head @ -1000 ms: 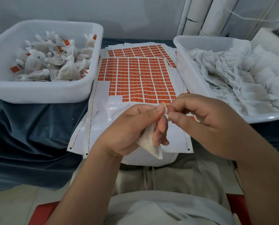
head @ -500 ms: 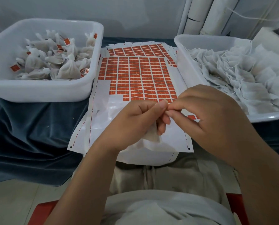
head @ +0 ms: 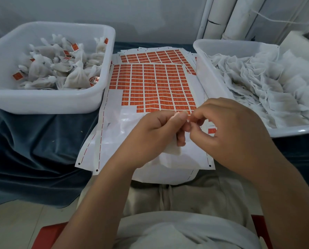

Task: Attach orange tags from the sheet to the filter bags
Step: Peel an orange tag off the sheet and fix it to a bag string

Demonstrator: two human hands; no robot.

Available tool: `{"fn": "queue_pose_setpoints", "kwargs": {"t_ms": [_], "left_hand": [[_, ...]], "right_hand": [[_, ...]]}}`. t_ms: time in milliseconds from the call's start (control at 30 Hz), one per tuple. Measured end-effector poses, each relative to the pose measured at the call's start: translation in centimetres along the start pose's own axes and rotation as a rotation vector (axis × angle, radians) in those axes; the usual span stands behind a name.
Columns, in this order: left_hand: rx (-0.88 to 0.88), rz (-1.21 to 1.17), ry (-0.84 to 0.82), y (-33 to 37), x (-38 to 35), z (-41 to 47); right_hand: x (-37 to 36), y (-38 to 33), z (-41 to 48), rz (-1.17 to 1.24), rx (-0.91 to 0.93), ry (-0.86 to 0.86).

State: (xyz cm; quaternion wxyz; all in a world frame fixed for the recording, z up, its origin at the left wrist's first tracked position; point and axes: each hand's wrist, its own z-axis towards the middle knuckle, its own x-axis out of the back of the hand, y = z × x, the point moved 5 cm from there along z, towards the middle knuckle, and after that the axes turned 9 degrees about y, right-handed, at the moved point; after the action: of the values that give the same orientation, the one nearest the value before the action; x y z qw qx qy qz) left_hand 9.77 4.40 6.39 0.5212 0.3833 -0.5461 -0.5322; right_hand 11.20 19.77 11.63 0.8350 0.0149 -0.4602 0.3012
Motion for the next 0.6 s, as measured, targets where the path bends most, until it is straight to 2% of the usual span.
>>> {"fn": "queue_pose_setpoints", "kwargs": {"t_ms": [67, 133, 333, 500, 600], "left_hand": [[0.031, -0.059, -0.094, -0.1, -0.1, -0.3], [0.025, -0.093, -0.112, -0.1, -0.1, -0.3], [-0.086, -0.042, 0.103, 0.2, -0.2, 0.1], [-0.108, -0.054, 0.313, -0.1, -0.5, 0.1], [-0.133, -0.076, 0.38, 0.1, -1.0, -0.4]], "right_hand": [[0.0, 0.5, 0.1, 0.114, -0.07, -0.071], [0.3, 0.9, 0.1, 0.242, -0.113, -0.112], [0.0, 1.1, 0.3, 0.406, -0.192, -0.13], [-0.3, 1.9, 0.2, 0.432, -0.223, -0.147], [-0.5, 1.7, 0.3, 0.451, -0.206, -0.164]]}}
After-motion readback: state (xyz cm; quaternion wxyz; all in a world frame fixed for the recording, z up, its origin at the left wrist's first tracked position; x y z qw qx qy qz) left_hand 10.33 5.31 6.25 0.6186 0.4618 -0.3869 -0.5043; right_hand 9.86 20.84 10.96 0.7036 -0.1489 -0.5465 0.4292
